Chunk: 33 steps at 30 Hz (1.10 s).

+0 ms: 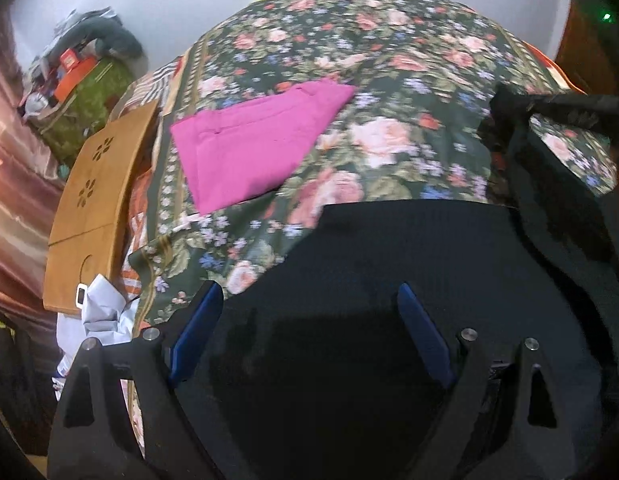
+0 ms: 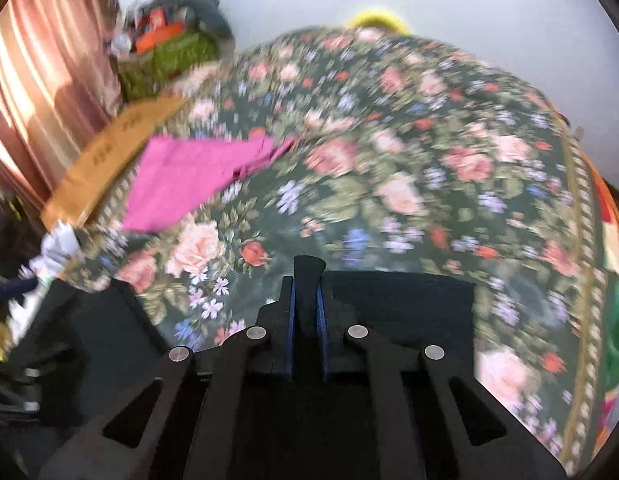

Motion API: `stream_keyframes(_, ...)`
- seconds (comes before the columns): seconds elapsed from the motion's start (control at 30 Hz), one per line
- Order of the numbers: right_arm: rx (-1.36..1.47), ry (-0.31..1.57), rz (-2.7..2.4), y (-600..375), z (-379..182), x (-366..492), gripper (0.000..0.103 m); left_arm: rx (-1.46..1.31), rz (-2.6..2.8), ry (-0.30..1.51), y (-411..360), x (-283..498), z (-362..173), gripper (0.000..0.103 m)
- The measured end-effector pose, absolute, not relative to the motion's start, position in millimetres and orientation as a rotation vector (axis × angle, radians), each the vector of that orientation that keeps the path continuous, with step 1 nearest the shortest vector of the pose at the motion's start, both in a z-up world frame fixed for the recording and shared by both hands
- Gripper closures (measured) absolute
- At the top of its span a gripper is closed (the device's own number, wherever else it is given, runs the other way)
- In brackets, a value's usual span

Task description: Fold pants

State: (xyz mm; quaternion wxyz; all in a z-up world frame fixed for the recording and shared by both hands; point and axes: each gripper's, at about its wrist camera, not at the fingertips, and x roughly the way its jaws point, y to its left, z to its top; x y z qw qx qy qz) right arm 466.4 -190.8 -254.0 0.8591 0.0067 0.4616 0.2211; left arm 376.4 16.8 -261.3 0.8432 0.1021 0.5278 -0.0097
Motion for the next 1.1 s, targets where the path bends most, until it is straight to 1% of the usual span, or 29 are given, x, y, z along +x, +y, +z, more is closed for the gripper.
stream_keyframes(0.13, 0.067, 0.89, 0.436, -251, -205, 433, 0.095, 0.237, -0.067, 1.117, -14, 370, -256, 0.014)
stream_keyframes(0.27, 0.092, 0.829, 0.392, -305, -170, 403, 0.095, 0.267, -0.116, 1.115, -53, 362, -252, 0.014)
stream_keyframes(0.5, 0.109, 0.764, 0.317, -385, -140, 352, 0.095, 0.333, -0.233, 1.147, -124, 344, -254, 0.014)
stream_keyframes(0.6, 0.102, 0.772, 0.316, -399, -145, 331, 0.095, 0.386, -0.261, 1.125, -152, 329, -253, 0.014)
stream_keyframes(0.67, 0.072, 0.796, 0.306, -402, -158, 315, 0.095, 0.408, -0.272, 1.128, -163, 322, -256, 0.014)
stream_keyframes(0.8, 0.064, 0.871, 0.277, -410, -196, 291, 0.095, 0.394, -0.302, 1.164, -172, 314, -263, 0.014)
stream_keyframes(0.93, 0.09, 0.942, 0.24, -423, -235, 272, 0.095, 0.4, -0.292, 1.144, -178, 305, -262, 0.014)
stream_keyframes(1.1, 0.131, 1.013, 0.199, -432, -265, 252, 0.094, 0.344, -0.303, 1.158, -174, 304, -264, 0.013)
